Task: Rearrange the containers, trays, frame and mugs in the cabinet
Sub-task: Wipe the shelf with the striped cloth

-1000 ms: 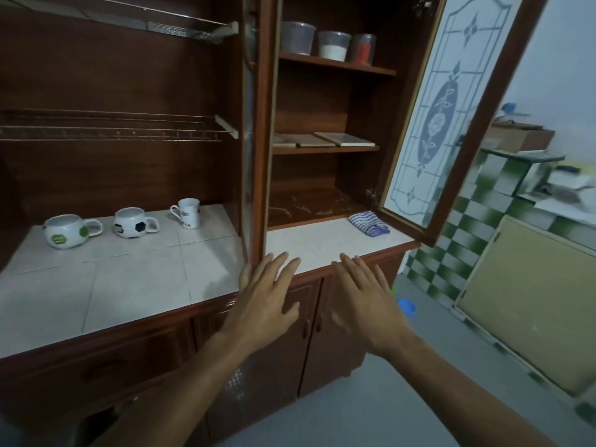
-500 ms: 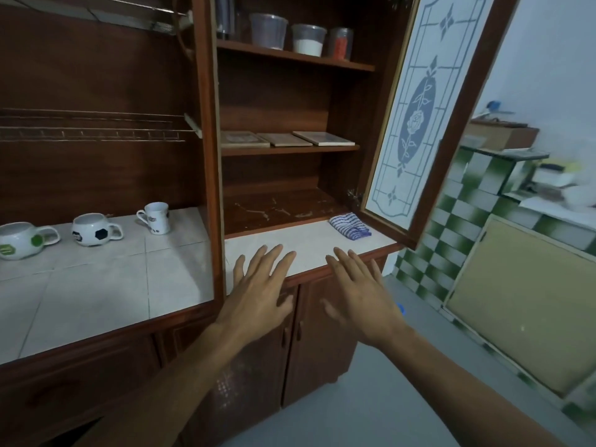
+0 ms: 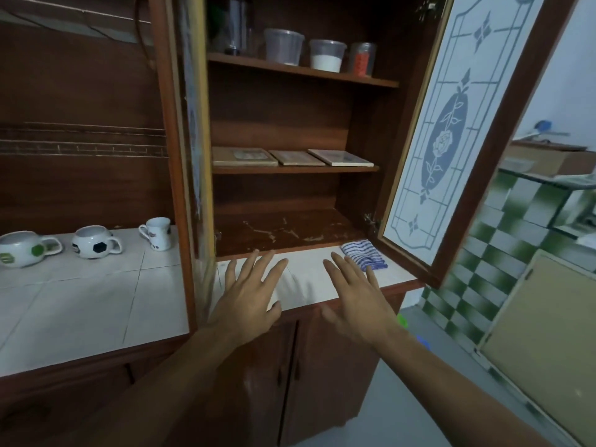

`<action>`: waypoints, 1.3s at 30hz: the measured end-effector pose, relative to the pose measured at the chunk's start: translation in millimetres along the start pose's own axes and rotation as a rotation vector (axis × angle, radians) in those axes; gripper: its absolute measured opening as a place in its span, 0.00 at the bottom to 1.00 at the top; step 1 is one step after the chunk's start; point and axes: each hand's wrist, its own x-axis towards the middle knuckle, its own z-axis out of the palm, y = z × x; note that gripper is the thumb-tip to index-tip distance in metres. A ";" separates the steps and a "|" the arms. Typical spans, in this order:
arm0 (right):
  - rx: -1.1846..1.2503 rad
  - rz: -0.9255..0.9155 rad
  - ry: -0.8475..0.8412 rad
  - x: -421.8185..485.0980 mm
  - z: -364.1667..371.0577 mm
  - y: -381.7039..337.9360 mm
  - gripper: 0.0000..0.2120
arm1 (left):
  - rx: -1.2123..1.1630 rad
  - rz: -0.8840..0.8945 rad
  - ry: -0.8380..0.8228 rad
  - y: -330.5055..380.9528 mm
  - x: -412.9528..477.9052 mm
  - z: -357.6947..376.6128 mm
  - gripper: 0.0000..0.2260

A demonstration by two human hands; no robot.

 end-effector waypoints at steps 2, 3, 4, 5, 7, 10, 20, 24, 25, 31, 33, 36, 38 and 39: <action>0.003 -0.022 0.005 11.5 3.1 15.6 0.36 | 0.010 -0.001 0.026 6.8 12.5 6.8 0.33; 0.007 -0.029 0.003 17.0 3.9 23.0 0.36 | 0.019 -0.017 0.028 11.4 19.6 8.9 0.33; 0.015 -0.036 -0.002 22.4 4.9 30.9 0.36 | 0.029 -0.036 0.034 16.1 26.3 11.0 0.33; 0.023 -0.042 -0.006 27.5 6.1 38.2 0.36 | 0.034 -0.055 0.039 20.9 32.6 12.7 0.32; 0.035 -0.054 -0.016 38.0 7.8 51.3 0.36 | 0.016 -0.106 0.018 29.1 43.6 19.5 0.32; 0.059 -0.068 -0.021 52.1 11.9 63.7 0.36 | 0.025 -0.149 -0.011 33.9 59.9 30.8 0.32; 0.206 -0.003 0.017 102.0 34.0 93.3 0.36 | -0.083 -0.132 0.076 19.2 117.8 77.6 0.32; 0.213 0.008 0.012 123.7 42.5 108.9 0.36 | -0.078 -0.117 0.091 21.6 141.4 92.0 0.32; 0.207 -0.004 0.009 128.8 45.6 112.7 0.36 | -0.060 -0.108 0.094 21.1 145.1 94.8 0.32; 0.193 -0.123 0.019 170.9 71.2 149.5 0.35 | 0.002 -0.111 0.119 20.6 178.6 124.8 0.36; 0.191 -0.170 0.001 183.3 78.2 162.4 0.35 | 0.008 -0.119 0.108 23.2 188.8 133.2 0.39; 0.217 -0.227 -0.002 200.7 87.0 178.0 0.35 | -0.005 -0.159 0.129 26.9 201.3 143.9 0.38; 0.267 -0.247 -0.001 211.0 93.9 183.9 0.36 | -0.002 -0.168 0.127 26.8 207.2 150.1 0.37; 0.279 -0.255 0.004 215.7 97.1 185.4 0.36 | 0.004 -0.164 0.126 25.5 210.7 152.6 0.36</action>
